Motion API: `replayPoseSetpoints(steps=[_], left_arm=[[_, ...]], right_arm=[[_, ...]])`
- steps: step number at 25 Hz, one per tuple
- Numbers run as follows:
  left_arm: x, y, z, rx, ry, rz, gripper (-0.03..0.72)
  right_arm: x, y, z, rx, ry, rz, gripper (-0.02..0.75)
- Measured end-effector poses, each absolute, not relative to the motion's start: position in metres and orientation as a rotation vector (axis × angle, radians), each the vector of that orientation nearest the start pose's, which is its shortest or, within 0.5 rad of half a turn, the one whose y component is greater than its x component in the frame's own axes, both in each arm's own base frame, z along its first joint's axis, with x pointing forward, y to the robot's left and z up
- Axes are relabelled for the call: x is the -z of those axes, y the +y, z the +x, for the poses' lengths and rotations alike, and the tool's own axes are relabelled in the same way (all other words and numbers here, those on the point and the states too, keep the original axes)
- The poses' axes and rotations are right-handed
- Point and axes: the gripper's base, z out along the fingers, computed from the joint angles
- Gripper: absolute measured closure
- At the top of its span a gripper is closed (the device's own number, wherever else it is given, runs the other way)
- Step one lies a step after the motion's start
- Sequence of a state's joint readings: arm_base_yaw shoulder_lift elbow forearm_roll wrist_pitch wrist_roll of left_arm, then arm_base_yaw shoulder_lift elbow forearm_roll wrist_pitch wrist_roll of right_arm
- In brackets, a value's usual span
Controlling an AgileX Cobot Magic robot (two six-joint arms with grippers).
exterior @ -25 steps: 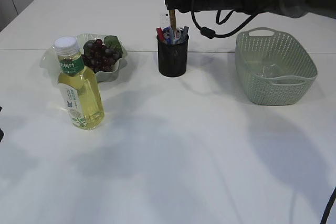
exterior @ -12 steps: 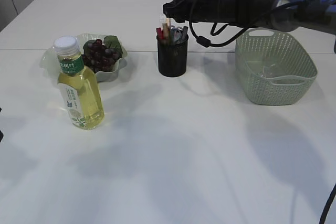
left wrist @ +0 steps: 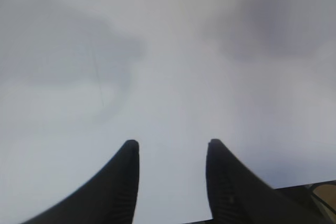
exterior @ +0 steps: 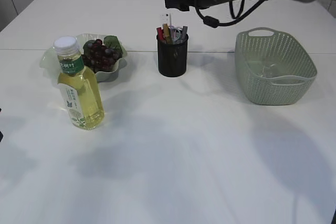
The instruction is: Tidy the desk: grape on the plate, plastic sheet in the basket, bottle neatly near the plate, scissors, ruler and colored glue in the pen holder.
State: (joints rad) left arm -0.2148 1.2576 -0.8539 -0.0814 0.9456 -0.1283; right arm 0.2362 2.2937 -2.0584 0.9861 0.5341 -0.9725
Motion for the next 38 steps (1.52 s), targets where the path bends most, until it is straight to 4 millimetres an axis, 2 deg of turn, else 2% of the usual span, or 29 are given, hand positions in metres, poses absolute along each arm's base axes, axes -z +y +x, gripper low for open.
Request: replayPoseSetpoints(steps=[1, 5, 9, 12, 15, 23, 26, 32, 38], left_arm=[[-0.26, -0.053, 0.216, 0.179, 2.844, 0.07, 0.38], [-0.26, -0.053, 0.216, 0.179, 2.844, 0.07, 0.38], [-0.26, -0.053, 0.216, 0.179, 2.844, 0.07, 0.38], [-0.26, -0.053, 0.216, 0.179, 2.839, 0.069, 0.38], [-0.26, -0.053, 0.217, 0.181, 2.831, 0.069, 0.38], [-0.26, -0.054, 0.218, 0.182, 2.824, 0.068, 0.38], [-0.26, -0.054, 0.218, 0.182, 2.824, 0.068, 0.38], [-0.26, -0.053, 0.216, 0.178, 2.848, 0.07, 0.371], [-0.27, -0.052, 0.209, 0.189, 2.808, 0.061, 0.26]], right_arm=[[-0.264, 0.162, 0.51, -0.533, 2.006, -0.597, 0.336], [-0.283, 0.146, 0.483, -0.459, 2.32, -0.527, 0.367], [-0.301, 0.125, 0.461, -0.293, 2.55, -0.334, 0.386], [-0.317, 0.113, 0.45, -0.176, 2.586, -0.242, 0.387], [-0.329, 0.103, 0.438, -0.072, 2.626, -0.22, 0.388], [-0.326, 0.082, 0.396, 0.13, 2.744, -0.248, 0.388], [-0.334, 0.074, 0.373, 0.172, 2.747, -0.256, 0.388], [-0.369, 0.057, 0.316, 0.205, 2.674, -0.272, 0.388], [-0.391, 0.041, 0.247, 0.19, 2.601, -0.262, 0.388]])
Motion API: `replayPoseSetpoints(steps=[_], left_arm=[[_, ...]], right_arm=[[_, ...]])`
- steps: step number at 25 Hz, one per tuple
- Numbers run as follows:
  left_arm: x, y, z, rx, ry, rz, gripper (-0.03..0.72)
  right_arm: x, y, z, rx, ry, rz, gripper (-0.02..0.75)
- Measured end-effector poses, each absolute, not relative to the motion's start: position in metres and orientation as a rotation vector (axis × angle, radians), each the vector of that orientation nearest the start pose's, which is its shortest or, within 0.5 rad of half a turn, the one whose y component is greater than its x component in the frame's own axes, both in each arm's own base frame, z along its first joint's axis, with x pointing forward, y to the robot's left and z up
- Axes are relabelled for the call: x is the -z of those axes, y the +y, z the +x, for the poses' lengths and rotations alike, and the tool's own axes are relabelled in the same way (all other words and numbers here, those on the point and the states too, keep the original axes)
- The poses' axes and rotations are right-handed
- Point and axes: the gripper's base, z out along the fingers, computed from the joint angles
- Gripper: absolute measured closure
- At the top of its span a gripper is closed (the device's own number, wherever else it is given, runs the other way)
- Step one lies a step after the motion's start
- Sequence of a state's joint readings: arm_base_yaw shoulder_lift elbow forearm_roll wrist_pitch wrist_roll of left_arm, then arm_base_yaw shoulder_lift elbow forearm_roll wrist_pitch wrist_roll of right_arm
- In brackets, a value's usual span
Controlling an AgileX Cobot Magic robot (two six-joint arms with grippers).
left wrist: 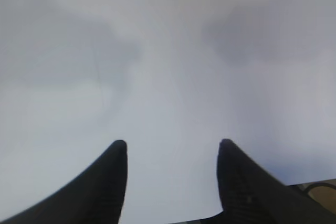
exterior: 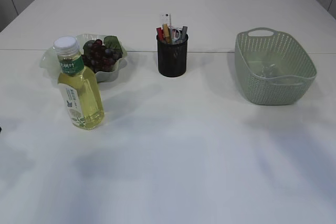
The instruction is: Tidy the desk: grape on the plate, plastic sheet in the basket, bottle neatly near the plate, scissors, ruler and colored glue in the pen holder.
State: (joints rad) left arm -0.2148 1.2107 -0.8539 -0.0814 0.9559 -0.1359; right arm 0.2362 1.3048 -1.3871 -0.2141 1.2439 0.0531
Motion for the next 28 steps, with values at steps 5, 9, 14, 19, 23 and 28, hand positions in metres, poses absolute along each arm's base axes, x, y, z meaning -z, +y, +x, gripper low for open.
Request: replayPoseSetpoints(steps=[5, 9, 14, 19, 23, 28], left_arm=[[-0.29, -0.046, 0.194, 0.173, 2.709, 0.075, 0.218], [-0.309, -0.041, 0.176, 0.176, 2.614, 0.081, 0.214], [-0.333, -0.035, 0.145, 0.203, 2.481, 0.076, 0.214], [-0.35, -0.025, 0.099, 0.22, 2.401, 0.074, 0.214], [-0.355, -0.013, 0.061, 0.193, 2.267, 0.075, 0.214], [-0.341, -0.004, 0.025, 0.183, 2.196, 0.071, 0.213]], right_arm=[[-0.4, 0.026, 0.187, 0.166, 2.526, -0.22, 0.389], [-0.399, 0.016, 0.144, 0.141, 2.464, -0.193, 0.389], [-0.395, 0.004, 0.093, 0.107, 2.364, -0.157, 0.389], [-0.393, -0.008, 0.041, 0.062, 2.229, -0.117, 0.389], [-0.394, -0.017, -0.002, 0.016, 2.085, -0.089, 0.389], [-0.389, -0.023, -0.04, -0.057, 1.953, -0.08, 0.389]])
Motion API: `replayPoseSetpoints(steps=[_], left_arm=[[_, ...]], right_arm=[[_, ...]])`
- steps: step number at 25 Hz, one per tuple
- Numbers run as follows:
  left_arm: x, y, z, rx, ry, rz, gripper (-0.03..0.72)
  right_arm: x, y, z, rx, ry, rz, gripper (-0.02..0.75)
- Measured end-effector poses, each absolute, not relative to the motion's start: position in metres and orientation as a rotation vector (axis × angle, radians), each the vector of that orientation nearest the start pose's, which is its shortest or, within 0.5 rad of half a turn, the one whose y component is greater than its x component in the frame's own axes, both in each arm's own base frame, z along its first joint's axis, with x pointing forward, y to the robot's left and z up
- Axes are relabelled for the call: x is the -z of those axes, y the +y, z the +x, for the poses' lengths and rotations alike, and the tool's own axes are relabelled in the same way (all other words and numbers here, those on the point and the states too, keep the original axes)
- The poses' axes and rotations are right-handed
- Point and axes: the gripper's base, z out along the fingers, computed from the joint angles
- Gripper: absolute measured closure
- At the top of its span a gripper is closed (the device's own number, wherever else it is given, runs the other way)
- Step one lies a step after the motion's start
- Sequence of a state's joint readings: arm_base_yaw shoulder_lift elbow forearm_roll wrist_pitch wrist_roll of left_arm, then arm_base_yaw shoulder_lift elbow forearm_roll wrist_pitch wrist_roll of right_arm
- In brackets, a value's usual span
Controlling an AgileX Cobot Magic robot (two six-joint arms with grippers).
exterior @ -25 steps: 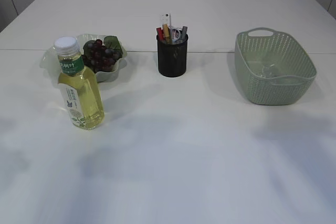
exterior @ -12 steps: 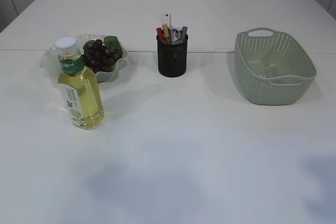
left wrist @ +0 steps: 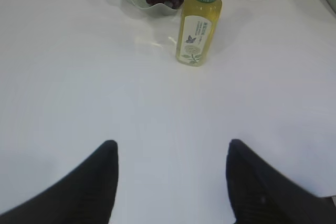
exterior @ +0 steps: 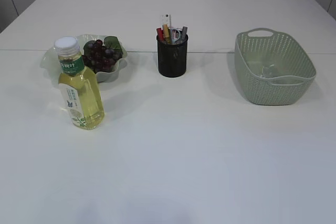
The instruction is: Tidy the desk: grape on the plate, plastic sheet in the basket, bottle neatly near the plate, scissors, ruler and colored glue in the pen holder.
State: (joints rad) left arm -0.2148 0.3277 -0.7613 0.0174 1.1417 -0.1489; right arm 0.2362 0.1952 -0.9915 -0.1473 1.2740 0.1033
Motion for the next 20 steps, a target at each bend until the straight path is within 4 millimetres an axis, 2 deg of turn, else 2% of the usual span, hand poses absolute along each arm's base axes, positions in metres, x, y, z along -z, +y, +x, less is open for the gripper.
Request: replayPoseSetpoints(steps=[4, 8, 14, 20], left_arm=[[-0.326, 0.0, 0.006, 0.184, 2.177, 0.07, 0.213], [-0.312, 0.003, -0.006, 0.187, 2.15, 0.068, 0.213], [-0.293, 0.005, -0.017, 0.195, 2.101, 0.066, 0.214], [-0.286, 0.003, -0.013, 0.213, 2.091, 0.068, 0.214]], right_arm=[[-0.382, -0.025, -0.056, -0.086, 1.9, -0.078, 0.389], [-0.364, -0.023, -0.059, -0.121, 1.91, -0.091, 0.389], [-0.319, -0.018, -0.046, -0.134, 2.014, -0.109, 0.389], [-0.281, -0.013, -0.026, -0.109, 2.161, -0.127, 0.392]])
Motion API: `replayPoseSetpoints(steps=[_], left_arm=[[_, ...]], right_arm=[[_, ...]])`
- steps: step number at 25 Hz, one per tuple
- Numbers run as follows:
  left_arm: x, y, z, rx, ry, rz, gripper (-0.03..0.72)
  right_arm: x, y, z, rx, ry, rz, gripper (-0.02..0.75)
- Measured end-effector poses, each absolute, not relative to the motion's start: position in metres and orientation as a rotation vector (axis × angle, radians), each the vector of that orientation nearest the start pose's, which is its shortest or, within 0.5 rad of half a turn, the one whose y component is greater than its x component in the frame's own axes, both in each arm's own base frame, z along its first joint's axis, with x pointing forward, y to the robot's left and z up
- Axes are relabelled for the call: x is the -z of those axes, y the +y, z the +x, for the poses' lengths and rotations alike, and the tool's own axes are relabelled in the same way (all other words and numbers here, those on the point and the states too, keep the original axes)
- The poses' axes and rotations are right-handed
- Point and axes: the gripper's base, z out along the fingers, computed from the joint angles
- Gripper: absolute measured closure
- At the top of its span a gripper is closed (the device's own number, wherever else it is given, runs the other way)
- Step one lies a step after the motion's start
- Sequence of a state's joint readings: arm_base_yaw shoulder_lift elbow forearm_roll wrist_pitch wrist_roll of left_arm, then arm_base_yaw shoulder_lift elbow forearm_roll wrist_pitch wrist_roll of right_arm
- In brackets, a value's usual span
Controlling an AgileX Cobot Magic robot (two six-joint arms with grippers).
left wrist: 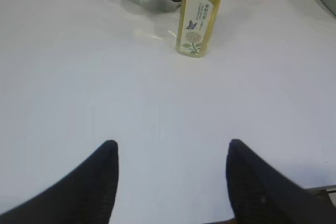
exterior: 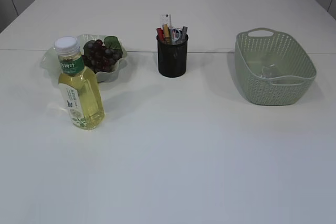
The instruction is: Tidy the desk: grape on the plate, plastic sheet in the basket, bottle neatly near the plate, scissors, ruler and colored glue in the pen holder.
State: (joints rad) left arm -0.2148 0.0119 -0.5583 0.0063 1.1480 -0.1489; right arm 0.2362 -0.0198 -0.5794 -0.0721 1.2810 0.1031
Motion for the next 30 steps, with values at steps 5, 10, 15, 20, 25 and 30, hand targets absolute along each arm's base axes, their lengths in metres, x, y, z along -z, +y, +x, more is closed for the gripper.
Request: replayPoseSetpoints(steps=[5, 10, 15, 20, 25, 30], left_arm=[[-0.285, 0.001, -0.009, 0.232, 2.063, 0.087, 0.214], [-0.286, -0.005, -0.01, 0.251, 2.046, 0.198, 0.214], [-0.284, -0.007, -0.01, 0.259, 2.05, 0.229, 0.229], [-0.283, -0.008, -0.01, 0.275, 2.051, 0.236, 0.265], [-0.283, -0.008, -0.01, 0.278, 2.051, 0.236, 0.303], [-0.283, -0.008, -0.01, 0.277, 2.051, 0.234, 0.326]], right_arm=[[-0.273, -0.011, -0.018, -0.103, 2.156, -0.141, 0.393], [-0.269, -0.009, -0.011, -0.101, 2.123, -0.155, 0.393], [-0.27, -0.009, -0.011, -0.1, 2.116, -0.157, 0.393], [-0.27, -0.009, -0.011, -0.1, 2.116, -0.157, 0.393], [-0.27, -0.009, -0.011, -0.1, 2.117, -0.157, 0.393], [-0.27, -0.008, -0.011, -0.076, 2.119, -0.115, 0.393]])
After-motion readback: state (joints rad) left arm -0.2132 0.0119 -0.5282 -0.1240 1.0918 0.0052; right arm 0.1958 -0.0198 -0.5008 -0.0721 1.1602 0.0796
